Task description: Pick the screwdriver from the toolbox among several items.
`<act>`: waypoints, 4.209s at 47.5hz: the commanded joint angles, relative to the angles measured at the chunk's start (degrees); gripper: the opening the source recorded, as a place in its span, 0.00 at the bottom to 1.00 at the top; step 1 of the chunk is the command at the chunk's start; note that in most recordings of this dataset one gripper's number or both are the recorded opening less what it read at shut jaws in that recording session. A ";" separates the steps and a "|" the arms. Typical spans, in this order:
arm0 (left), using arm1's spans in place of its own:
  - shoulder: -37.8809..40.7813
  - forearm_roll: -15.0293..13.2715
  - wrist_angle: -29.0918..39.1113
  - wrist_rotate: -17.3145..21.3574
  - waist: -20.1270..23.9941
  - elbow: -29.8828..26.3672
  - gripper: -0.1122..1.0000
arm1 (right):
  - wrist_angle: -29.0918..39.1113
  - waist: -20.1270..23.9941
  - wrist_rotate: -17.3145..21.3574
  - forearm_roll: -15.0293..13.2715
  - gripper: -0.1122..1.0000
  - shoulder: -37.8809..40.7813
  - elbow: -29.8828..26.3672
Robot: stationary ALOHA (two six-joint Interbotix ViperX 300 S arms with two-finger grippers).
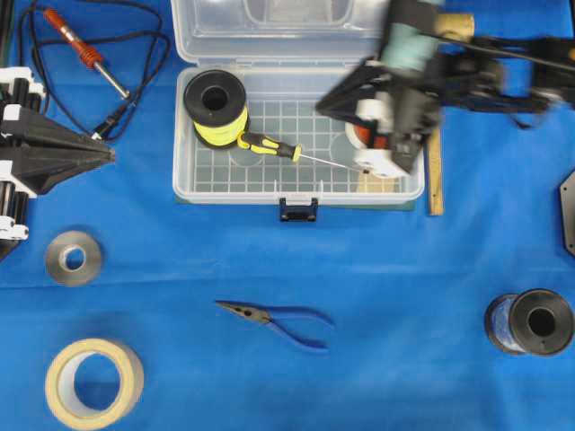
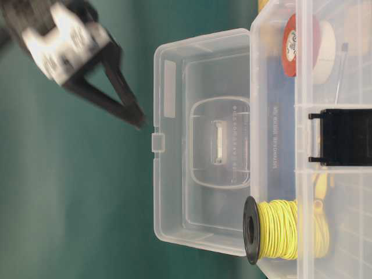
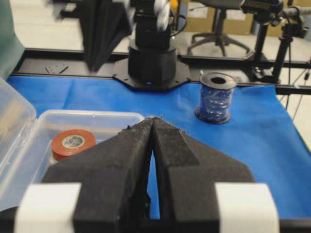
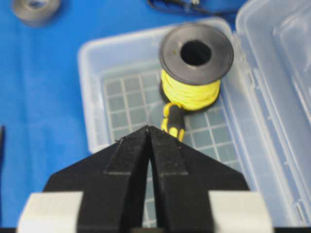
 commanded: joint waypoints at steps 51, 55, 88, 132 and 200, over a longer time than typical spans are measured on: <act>-0.09 -0.18 0.26 0.09 0.09 0.00 0.10 | 12.30 -1.58 4.31 0.44 0.43 32.96 -18.19; -0.09 -0.18 0.44 0.00 0.09 0.00 0.10 | 12.48 -1.58 4.31 0.53 0.32 32.78 -18.19; -0.09 -0.18 0.44 0.00 0.09 0.00 0.10 | 28.74 3.52 11.34 0.70 0.33 9.76 -18.19; -0.18 -0.18 0.44 0.09 0.00 0.09 0.10 | 16.35 23.12 31.99 -13.71 0.33 34.72 -23.82; -2.64 -0.09 2.37 -0.79 0.09 0.53 0.10 | 7.91 22.76 32.17 -28.04 0.73 -37.18 27.69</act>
